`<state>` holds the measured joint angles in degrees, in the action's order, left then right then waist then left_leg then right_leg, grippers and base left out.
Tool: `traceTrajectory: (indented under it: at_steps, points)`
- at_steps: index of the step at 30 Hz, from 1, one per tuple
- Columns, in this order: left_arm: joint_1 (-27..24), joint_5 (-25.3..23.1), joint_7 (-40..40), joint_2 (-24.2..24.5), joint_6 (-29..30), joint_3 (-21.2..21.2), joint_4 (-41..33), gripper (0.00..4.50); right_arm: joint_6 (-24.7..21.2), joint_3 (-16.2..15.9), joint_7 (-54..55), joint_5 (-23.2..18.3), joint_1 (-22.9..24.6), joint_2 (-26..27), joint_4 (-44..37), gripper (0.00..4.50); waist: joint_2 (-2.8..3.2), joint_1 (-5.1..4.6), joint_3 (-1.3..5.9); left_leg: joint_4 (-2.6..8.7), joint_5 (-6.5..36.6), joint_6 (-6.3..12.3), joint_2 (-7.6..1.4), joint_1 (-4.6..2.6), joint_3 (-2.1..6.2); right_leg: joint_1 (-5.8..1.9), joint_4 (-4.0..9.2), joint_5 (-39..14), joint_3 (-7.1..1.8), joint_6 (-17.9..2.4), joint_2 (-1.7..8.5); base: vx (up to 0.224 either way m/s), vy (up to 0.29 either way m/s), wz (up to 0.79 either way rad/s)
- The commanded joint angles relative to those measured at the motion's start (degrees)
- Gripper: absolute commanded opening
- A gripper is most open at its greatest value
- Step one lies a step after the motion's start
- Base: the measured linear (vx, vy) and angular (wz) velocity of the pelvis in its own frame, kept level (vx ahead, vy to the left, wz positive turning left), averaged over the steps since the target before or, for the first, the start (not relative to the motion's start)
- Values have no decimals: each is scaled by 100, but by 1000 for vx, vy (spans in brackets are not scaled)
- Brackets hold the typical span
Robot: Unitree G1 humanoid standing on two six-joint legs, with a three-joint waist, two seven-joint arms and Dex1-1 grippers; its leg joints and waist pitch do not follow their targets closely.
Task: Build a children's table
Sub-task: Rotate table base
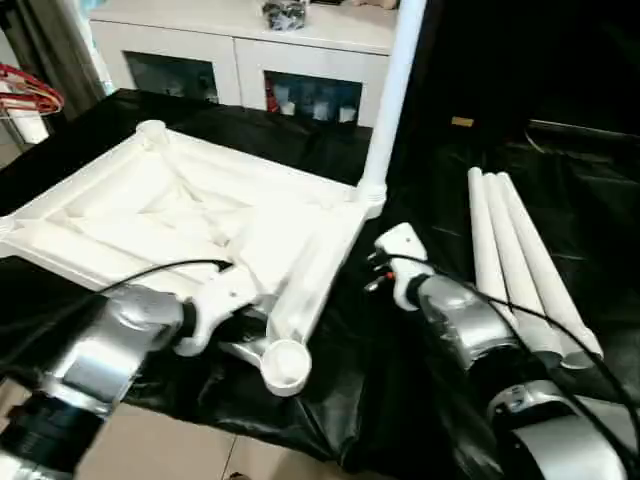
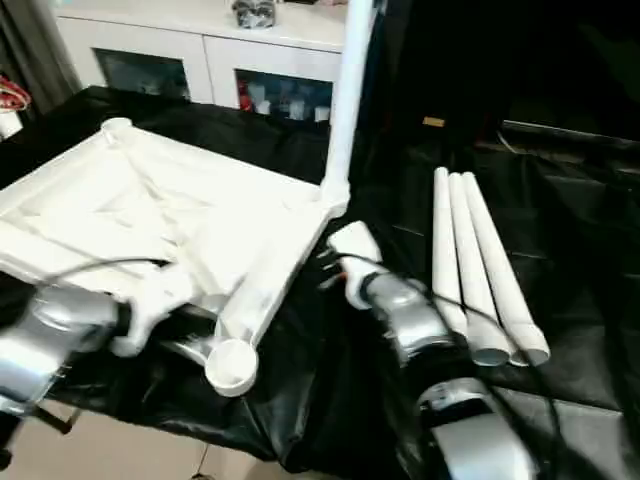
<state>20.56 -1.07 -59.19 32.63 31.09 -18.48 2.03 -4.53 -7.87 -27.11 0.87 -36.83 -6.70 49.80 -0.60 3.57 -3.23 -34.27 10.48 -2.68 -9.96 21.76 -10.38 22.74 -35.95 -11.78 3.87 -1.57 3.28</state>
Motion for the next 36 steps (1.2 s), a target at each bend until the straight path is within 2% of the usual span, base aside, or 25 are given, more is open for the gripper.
traceTrajectory:
  at_steps: [1, 4, 5, 7, 8, 9, 10, 12, 13, 14, 15, 16, 17, 18, 20, 21, 23, 25, 26, 27, 28, 31, 32, 33, 36]
  points:
    - [189, -102, 178, -300, -121, -208, 315, 0, 69, 50, -73, -12, -153, 9, 24, 3, 111, -20, 362, 415, 1120, -30, -353, -151, 119, -249, 424, -576, -360, -1374, 505, 0, 0, 0]
    - [392, -100, 381, -598, -248, -202, 620, 0, 93, 105, -76, -73, -194, -12, 4, 3, 87, -16, 358, 416, 1259, -79, -345, -145, 120, -269, 441, -773, -363, -1321, 521, 0, 0, 0]
    - [484, -119, 488, -698, -284, -204, 742, 0, 97, 131, -64, -81, -201, -37, -23, 3, 110, -18, 366, 420, 1226, -93, -342, -123, 138, -288, 436, -799, -356, -1284, 527, 0, 0, 0]
    - [703, -166, 729, -930, -386, -199, 1010, 0, 73, 198, -50, -106, -181, -141, -160, 3, 78, -26, 360, 416, 1229, -63, -334, -116, 133, -288, 462, -893, -354, -1223, 521, 0, 0, 0]
    - [805, -197, 854, -1036, -462, -190, 1133, 0, 63, 226, -30, -108, -150, -213, -261, 3, 82, -7, 375, 401, 1201, -64, -336, -131, 129, -285, 459, -867, -355, -1226, 530, 0, 0, 0]
    - [878, -211, 942, -1116, -520, -163, 1237, 0, 57, 255, -2, -103, -115, -275, -353, 3, 112, -17, 377, 397, 1139, -41, -334, -113, 131, -288, 455, -761, -357, -1236, 524, 0, 0, 0]
    - [918, -218, 991, -1161, -555, -144, 1298, 0, 56, 273, 18, -96, -93, -311, -408, 3, 79, -7, 393, 388, 1041, -8, -336, -105, 133, -306, 442, -640, -350, -1223, 523, 0, 0, 0]
    - [923, -225, 926, -1130, -652, -135, 1242, 0, -180, 321, 86, -61, 17, -457, -716, 3, 91, -4, 406, 375, 850, 60, -333, -82, 137, -322, 419, -387, -344, -1243, 518, 0, 0, 0]
    - [914, -224, 899, -1112, -682, -130, 1206, 0, -276, 331, 110, -46, 50, -496, -813, 3, 128, -6, 411, 369, 809, 66, -334, -88, 141, -314, 400, -312, -340, -1269, 517, 0, 0, 0]
    - [869, -156, 892, -1102, -770, -31, 1092, 0, -694, 341, 121, -17, 142, -596, -1140, 3, 98, -27, 401, 372, 754, 111, -324, -69, 140, -336, 404, -216, -333, -1267, 491, 0, 0, 0]
    - [854, -130, 896, -1102, -786, 2, 1055, 0, -808, 340, 122, -7, 170, -621, -1236, 3, 99, -23, 419, 356, 683, 150, -323, -78, 135, -335, 386, -84, -336, -1298, 497, 0, 0, 0]
    - [812, -44, 901, -1103, -736, 96, 925, 0, -1062, 455, 72, -162, 216, -639, -1430, 3, 99, -25, 417, 353, 664, 170, -317, -71, 133, -339, 387, -61, -334, -1314, 497, 0, 0, 0]
    - [773, 51, 911, -1107, -687, 194, 802, 33, -1324, 587, 17, -350, 262, -655, -1631, 28, 95, -35, 413, 351, 684, 219, -320, -67, 129, -353, 399, -90, -341, -1347, 512, 0, 0, 0]
    - [662, 169, 900, -1051, -579, 324, 522, 33, -1675, 726, 113, -428, 328, -727, -1933, 28, 112, -31, 418, 352, 651, 220, -338, -75, 137, -357, 381, -47, -342, -1361, 514, 0, 0, 0]
    - [496, 339, 927, -1007, -453, 514, 158, 41, -2093, 856, 309, -416, 424, -844, -2329, 41, 108, -42, 407, 363, 656, 220, -353, -86, 135, -324, 383, -69, -327, -1399, 486, 0, 0, 0]
    - [478, 358, 933, -1006, -440, 536, 120, 41, -2136, 869, 329, -414, 432, -854, -2367, 41, 112, -41, 393, 357, 752, 185, -340, -96, 118, -306, 403, -241, -331, -1398, 485, 0, 0, 0]
    - [344, 467, 1127, -1069, -404, 754, -150, 68, -2507, 1023, 461, -482, 490, -903, -2732, 65, 105, -45, 362, 374, 1001, 92, -330, -114, 114, -281, 464, -776, -333, -1276, 480, 0, 0, 0]
    - [222, 560, 1399, -1178, -420, 999, -376, 80, -2932, 1173, 618, -526, 561, -955, -3165, 84, 68, -38, 362, 380, 950, 74, -340, -106, 118, -293, 467, -849, -340, -1190, 486, 0, 0, 0]
    - [135, 570, 1683, -1306, -577, 1186, -469, 100, -3199, 1278, 763, -479, 606, -986, -3389, 97, 76, -45, 359, 378, 899, 65, -332, -91, 118, -304, 465, -833, -341, -1150, 467, 0, 0, 0]
    - [135, 570, 1683, -1306, -577, 1186, -469, 100, -3199, 1278, 763, -479, 606, -986, -3389, 97, 75, -36, 367, 372, 886, 62, -332, -99, 119, -295, 468, -842, -340, -1133, 476, 0, 0, 0]
    - [14, 620, 1939, -1454, -720, 1373, -590, 113, -3429, 1368, 917, -371, 670, -1042, -3605, 108, 55, -37, 357, 372, 860, 64, -320, -91, 115, -289, 470, -910, -342, -1107, 468, 0, 0, 0]
    - [-173, 657, 2102, -1536, -432, 1458, -872, 125, -3814, 1457, 1013, -426, 815, -1061, -4002, 126, 58, -22, 360, 370, 877, 61, -324, -95, 115, -273, 490, -1032, -343, -999, 475, 0, 0, 0]
    - [-237, 653, 2214, -1586, -287, 1499, -956, 154, -3968, 1495, 1048, -454, 871, -1059, -4148, 150, 43, -28, 352, 376, 892, 49, -323, -95, 114, -271, 486, -1102, -342, -954, 469, 0, 0, 0]
    - [-291, 631, 2308, -1626, -230, 1518, -1007, 154, -4098, 1496, 1075, -431, 932, -1064, -4255, 150, 58, -29, 346, 379, 887, 50, -321, -91, 117, -267, 495, -1112, -344, -932, 460, 0, 0, 0]
    - [-427, 646, 2399, -1678, -314, 1497, -1156, 165, -4404, 1522, 1162, -489, 1066, -1034, -4573, 176, 71, -28, 353, 374, 894, 38, -313, -95, 122, -254, 511, -1137, -345, -864, 458, 0, 0, 0]
